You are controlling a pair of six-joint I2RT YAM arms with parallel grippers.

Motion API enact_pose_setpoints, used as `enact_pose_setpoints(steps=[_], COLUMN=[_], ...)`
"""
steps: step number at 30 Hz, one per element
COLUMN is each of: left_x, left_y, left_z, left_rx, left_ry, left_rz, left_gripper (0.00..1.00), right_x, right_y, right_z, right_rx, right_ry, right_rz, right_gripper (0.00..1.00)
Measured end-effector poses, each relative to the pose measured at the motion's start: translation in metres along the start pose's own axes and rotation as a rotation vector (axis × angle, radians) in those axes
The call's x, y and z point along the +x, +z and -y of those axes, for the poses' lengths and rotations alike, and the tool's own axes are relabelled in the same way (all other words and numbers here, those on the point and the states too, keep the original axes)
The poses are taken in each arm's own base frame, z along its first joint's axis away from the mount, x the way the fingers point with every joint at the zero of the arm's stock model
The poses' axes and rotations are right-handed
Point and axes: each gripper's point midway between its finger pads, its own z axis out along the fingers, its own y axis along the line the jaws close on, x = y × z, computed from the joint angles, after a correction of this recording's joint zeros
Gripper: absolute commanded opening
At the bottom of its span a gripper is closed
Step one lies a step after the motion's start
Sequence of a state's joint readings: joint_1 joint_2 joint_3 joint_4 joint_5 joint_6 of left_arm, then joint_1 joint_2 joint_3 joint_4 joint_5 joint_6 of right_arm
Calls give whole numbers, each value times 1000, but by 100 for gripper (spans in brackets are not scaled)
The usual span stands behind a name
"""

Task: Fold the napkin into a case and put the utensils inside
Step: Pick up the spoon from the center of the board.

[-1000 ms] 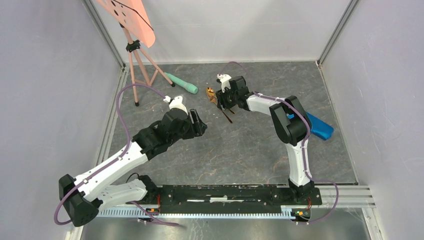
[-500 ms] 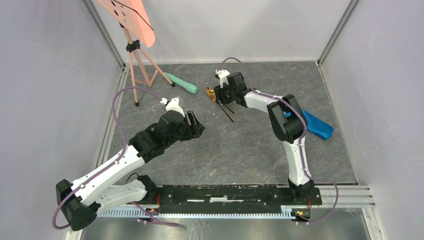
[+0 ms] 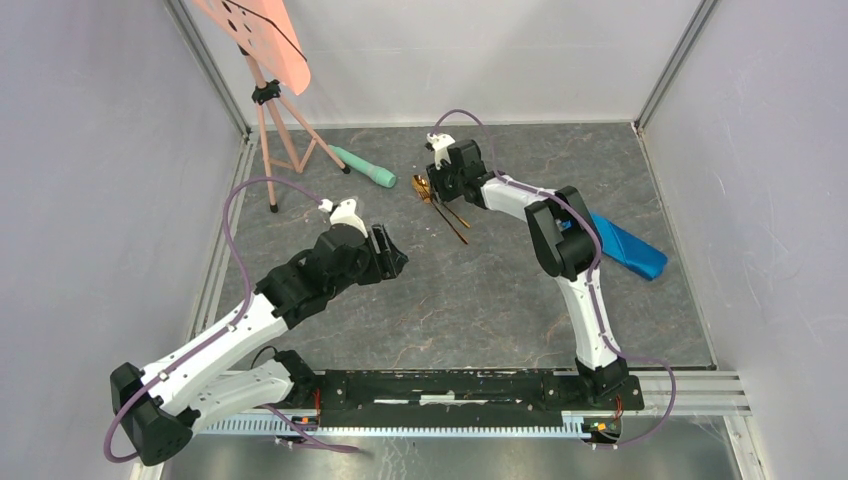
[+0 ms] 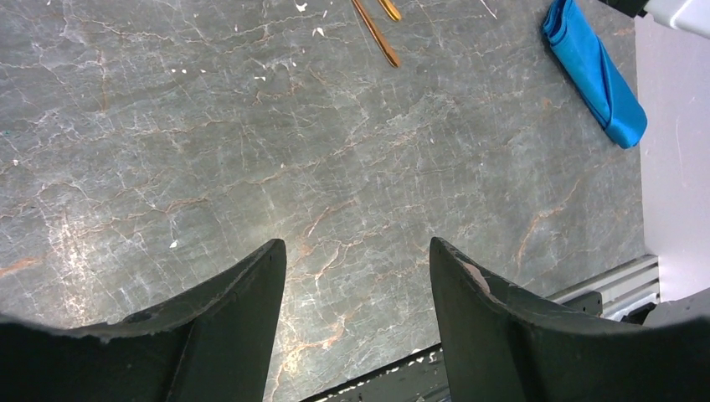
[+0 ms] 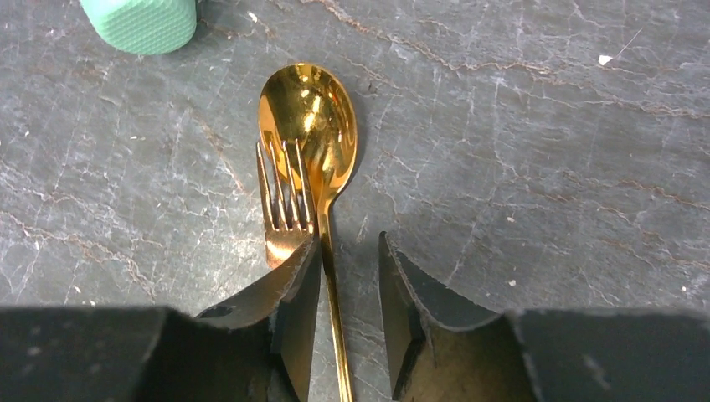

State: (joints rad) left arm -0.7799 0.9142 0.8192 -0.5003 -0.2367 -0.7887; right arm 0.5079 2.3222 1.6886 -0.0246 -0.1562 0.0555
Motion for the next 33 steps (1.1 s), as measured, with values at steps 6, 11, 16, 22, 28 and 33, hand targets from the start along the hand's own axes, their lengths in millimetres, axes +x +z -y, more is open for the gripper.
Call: enact_pose_setpoints(steps=[6,11,16,22,28,33], left_x=[1,-2,1,0,-1,0], left_y=[-2,-7,-7,-7,-7,-8], left_z=[0,-1,-4,-4,-2,-1], left_rx=[10,13,3,1,10,18], left_ry=[-1,-7,-4,-6,-8,-10], left_rz=[-4,7,-3,-2,0,-7], left_gripper=[71,72,72,72,72,72], right_x=[-2,-1,8,31,51,46], right_y=[3,2,-8,-39,-66,-59], right_z=[4,4,6,17,24,26], right_rx=[18,42,83,83,48,31], right_ry=[-31,-135,-278,-414,-444,-443], right_rz=[-26,-85,-187,-299,-367,-369], right_gripper=[32,17,0,13,38,33])
